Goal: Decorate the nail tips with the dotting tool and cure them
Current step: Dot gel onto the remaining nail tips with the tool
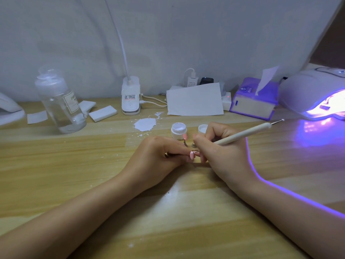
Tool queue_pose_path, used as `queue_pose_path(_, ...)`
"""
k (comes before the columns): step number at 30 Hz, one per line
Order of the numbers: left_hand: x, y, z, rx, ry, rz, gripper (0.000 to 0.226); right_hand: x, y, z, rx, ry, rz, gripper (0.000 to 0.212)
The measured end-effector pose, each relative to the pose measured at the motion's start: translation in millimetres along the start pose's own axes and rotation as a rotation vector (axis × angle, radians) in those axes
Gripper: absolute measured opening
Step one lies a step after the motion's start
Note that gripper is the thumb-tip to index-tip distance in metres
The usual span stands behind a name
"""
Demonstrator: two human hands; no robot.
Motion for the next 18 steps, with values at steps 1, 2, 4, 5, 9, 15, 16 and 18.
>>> queue_pose_path(1, -0.8, -0.4, -0.2, -0.001, 0.001, 0.002, 0.028, 0.2, 0.7, 0.0, 0.004, -0.004, 0.005, 0.041)
queue_pose_path(2, -1.2, -0.5, -0.5, -0.001, 0.000, 0.000, 0.031, 0.2, 1.2, 0.2, 0.008, -0.007, 0.011, 0.043)
queue_pose_path(4, -0.7, -0.8, -0.5, -0.006, -0.007, 0.002, 0.028, 0.0, 1.8, 0.3, 0.012, -0.014, 0.026, 0.045)
queue_pose_path(5, -0.2, -0.9, -0.5, -0.006, -0.010, 0.004, 0.025, 0.0, 2.1, 0.4, 0.014, -0.017, 0.033, 0.046)
queue_pose_path(9, -1.1, -0.5, -0.1, 0.003, -0.005, -0.002, 0.024, -2.0, 3.0, 0.4, 0.026, -0.014, 0.030, 0.047)
queue_pose_path(15, 0.2, -0.9, 0.2, -0.002, -0.002, -0.007, 0.018, -3.1, 4.6, -0.8, 0.037, -0.023, 0.029, 0.046)
queue_pose_path(16, 0.5, -0.9, 0.2, -0.002, -0.003, -0.009, 0.017, -2.9, 4.9, -0.9, 0.037, -0.026, 0.033, 0.046)
queue_pose_path(18, 0.3, -1.2, 0.1, -0.003, -0.003, -0.008, 0.017, -2.7, 4.9, -0.7, 0.034, -0.026, 0.038, 0.047)
Point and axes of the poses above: each hand's wrist, its own z-axis away from the middle knuckle, its own y-axis out of the palm, x = y × z, the point moved 10 cm from there along -z, towards the middle knuckle, and after that the axes turned 3 degrees about y, right-handed, at the moved point
